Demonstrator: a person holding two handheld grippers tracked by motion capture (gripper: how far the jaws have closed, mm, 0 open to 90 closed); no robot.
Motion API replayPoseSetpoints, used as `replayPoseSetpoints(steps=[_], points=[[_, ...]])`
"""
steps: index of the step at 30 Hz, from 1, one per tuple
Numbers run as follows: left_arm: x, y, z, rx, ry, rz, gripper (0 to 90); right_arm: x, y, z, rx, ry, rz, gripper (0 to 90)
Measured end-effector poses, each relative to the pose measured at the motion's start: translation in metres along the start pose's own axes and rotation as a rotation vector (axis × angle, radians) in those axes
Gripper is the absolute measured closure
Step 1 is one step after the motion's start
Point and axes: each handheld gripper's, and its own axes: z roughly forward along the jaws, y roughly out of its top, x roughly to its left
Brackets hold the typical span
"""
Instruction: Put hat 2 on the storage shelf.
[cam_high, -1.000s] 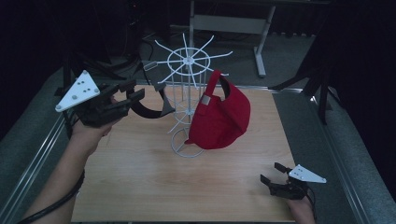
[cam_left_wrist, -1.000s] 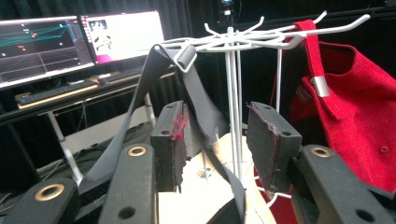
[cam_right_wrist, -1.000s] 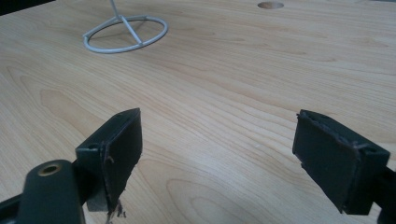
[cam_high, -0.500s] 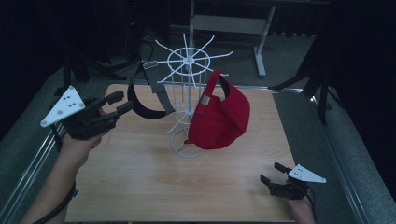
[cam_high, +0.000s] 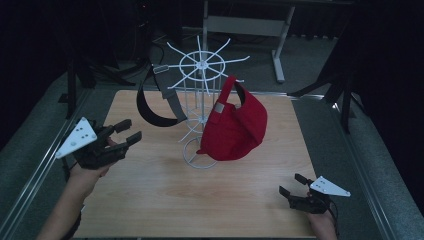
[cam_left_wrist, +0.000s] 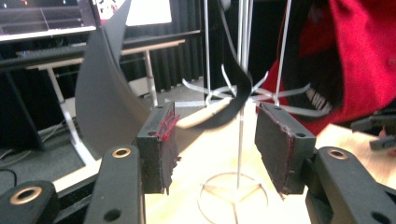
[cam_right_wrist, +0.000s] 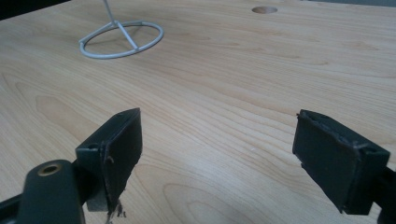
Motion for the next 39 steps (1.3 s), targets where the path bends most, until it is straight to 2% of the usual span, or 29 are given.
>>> replayPoseSetpoints(steps=[2,3,10,13,18,20,24,30,34,39], points=[[0.0,-0.006,0.0,0.01,0.004,-0.008,47.2,0.0,0.0,-0.001,-0.005,-0.004,0.0,15.6],[-0.001,-0.019,0.001,0.02,0.006,-0.029,47.2,0.0,0.0,-0.001,-0.008,-0.004,0.003,15.6],[-0.002,-0.062,0.003,0.093,0.033,-0.062,45.7,-0.001,-0.001,-0.001,-0.014,-0.021,0.009,15.6],[-0.004,-0.08,0.004,0.131,0.051,-0.055,45.6,-0.002,-0.002,-0.002,-0.009,-0.03,0.01,15.6],[-0.005,-0.106,0.004,0.161,0.065,-0.079,45.6,-0.002,-0.002,-0.002,-0.014,-0.044,0.01,15.6],[-0.005,-0.114,0.002,0.168,0.079,-0.07,45.4,-0.002,-0.002,-0.003,-0.013,-0.058,-0.001,15.6],[-0.005,-0.125,-0.002,0.181,0.09,-0.083,45.2,-0.003,-0.002,-0.003,-0.02,-0.074,0.002,15.6],[-0.006,-0.142,-0.009,0.19,0.084,-0.13,44.3,-0.003,-0.002,-0.005,-0.032,-0.101,0.001,15.6],[-0.007,-0.15,-0.015,0.179,0.1,-0.151,40.8,-0.004,-0.002,-0.005,-0.025,-0.112,-0.003,15.6],[-0.005,-0.156,-0.02,0.226,0.119,-0.184,39.3,-0.004,-0.003,-0.005,-0.02,-0.12,0.0,15.6]])
